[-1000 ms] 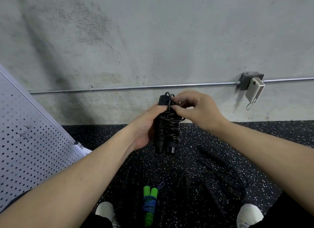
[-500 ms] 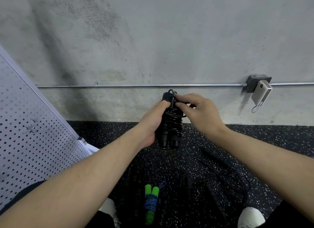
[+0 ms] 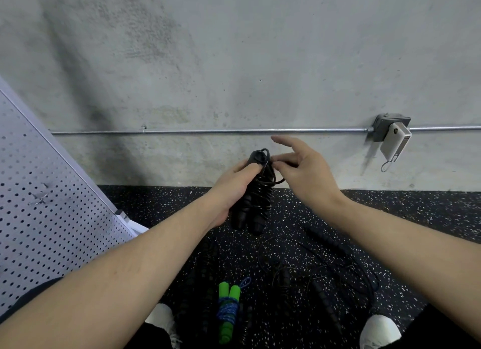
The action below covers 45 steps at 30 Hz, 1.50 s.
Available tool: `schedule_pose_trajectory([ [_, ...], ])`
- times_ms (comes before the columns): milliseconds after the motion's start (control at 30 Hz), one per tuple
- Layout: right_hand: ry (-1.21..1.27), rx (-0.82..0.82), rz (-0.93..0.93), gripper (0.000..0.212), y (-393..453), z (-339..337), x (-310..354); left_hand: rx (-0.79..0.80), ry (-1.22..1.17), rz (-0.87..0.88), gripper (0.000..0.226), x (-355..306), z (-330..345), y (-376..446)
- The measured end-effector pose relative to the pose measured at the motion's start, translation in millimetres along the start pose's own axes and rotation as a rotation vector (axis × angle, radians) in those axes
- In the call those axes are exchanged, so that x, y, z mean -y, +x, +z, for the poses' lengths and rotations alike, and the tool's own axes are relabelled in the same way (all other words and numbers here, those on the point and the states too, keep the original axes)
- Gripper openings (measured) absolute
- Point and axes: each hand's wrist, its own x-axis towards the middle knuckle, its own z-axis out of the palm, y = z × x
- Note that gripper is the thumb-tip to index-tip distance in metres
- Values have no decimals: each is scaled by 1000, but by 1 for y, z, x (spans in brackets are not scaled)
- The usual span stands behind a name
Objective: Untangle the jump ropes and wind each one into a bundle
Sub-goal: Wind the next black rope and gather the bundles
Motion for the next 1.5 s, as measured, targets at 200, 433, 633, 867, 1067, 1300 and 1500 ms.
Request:
schedule_pose_trajectory([
  [200,29,-8,-17,37,9,-8,1,59,31,33,19,-3,-3,0],
  [433,-175,157,-2,25,11,-10,-4,-36,229,109,20,4,-6,6],
  [633,-147,65,62,8,14,-2,-10,-61,362,211,23,10,-3,8],
  [867,102,92,236,4,18,6,-15,-77,462,191,14,18,-1,10],
  [1067,395,81,426,19,27,14,-22,12,393,37,15,29,-2,12],
  [1300,295,135,571,22,33,7,-42,-22,375,-16,25,51,-12,17],
  [1500,174,391,602,22,22,22,-49,-126,317,-216,41,88,-40,15],
])
